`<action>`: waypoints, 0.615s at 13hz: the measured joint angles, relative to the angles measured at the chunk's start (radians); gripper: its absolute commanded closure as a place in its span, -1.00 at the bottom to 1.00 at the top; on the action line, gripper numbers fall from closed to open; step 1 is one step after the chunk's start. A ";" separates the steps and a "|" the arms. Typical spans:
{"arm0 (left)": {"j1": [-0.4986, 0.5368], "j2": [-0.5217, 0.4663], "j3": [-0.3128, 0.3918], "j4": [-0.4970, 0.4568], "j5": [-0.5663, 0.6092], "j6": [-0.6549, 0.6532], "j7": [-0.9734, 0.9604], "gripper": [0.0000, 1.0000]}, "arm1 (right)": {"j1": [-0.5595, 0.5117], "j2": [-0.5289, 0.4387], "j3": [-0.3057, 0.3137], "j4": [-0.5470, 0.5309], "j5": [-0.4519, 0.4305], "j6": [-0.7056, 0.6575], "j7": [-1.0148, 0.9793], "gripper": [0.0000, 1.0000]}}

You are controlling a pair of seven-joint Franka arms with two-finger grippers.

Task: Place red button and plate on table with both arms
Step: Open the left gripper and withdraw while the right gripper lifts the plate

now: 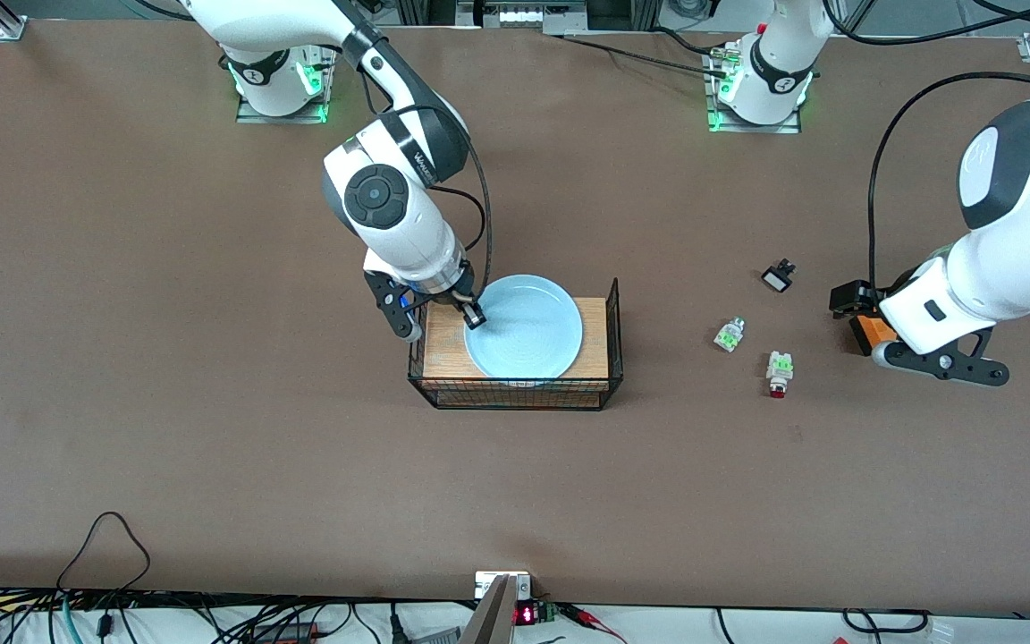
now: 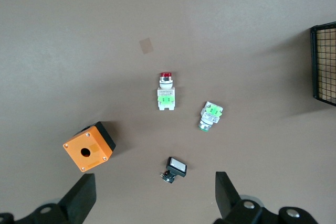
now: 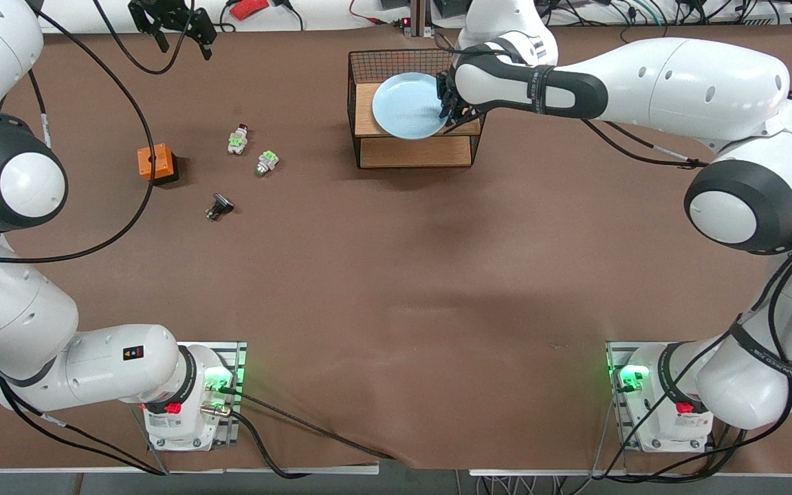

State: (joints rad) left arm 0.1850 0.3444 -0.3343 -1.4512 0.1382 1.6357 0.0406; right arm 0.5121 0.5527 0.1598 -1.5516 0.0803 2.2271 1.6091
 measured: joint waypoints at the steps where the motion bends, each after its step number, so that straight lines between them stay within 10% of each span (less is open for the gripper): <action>1: 0.000 -0.002 0.001 0.000 -0.008 0.000 0.000 -1.00 | 0.001 -0.003 0.006 0.001 0.000 -0.003 -0.002 0.87; 8: -0.024 -0.050 0.070 0.000 -0.038 -0.020 0.000 -1.00 | 0.003 -0.031 0.011 0.003 0.000 -0.010 -0.010 1.00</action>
State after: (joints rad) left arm 0.1606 0.2940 -0.2638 -1.4515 0.1004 1.6160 0.0406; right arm 0.5150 0.5220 0.1705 -1.5486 0.0804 2.2167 1.5995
